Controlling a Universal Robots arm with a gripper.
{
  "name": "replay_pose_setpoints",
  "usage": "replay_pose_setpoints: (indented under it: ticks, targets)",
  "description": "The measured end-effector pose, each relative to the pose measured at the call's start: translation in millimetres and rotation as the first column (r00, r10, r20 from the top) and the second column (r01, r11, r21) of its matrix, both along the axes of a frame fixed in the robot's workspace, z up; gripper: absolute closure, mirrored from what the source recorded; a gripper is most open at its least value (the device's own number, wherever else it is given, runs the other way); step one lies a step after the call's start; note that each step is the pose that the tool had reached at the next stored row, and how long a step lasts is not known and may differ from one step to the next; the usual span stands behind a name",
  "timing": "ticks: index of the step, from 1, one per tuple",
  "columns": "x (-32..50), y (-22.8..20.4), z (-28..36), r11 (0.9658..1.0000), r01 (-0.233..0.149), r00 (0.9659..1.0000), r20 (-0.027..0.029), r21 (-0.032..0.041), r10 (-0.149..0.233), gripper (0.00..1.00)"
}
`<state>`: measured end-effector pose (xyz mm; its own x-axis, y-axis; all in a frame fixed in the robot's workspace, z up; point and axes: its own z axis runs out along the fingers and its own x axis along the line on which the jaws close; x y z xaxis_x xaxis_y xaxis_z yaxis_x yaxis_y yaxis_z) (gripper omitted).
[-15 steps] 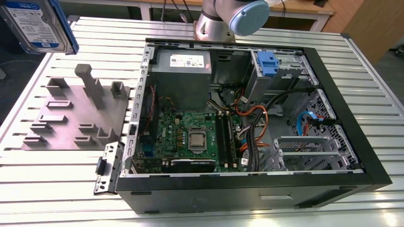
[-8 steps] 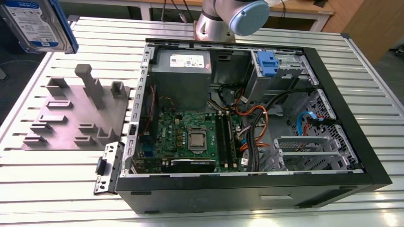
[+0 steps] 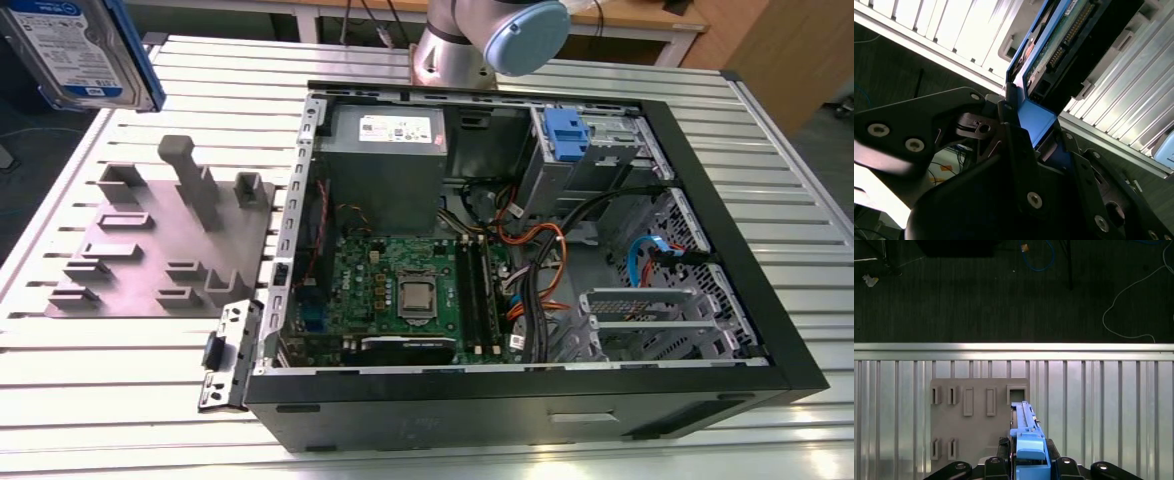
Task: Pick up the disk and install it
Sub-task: 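Pick up the disk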
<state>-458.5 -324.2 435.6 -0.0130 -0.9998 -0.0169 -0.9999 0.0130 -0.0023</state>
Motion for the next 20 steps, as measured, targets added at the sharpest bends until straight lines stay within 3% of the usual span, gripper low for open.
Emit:
replay_pose_setpoints:
  ticks: [20]
  targets:
    - [0.0, 0.0, 5.8, 1.0, 0.0, 1.0, -0.0001, 0.0, 0.0, 0.63]
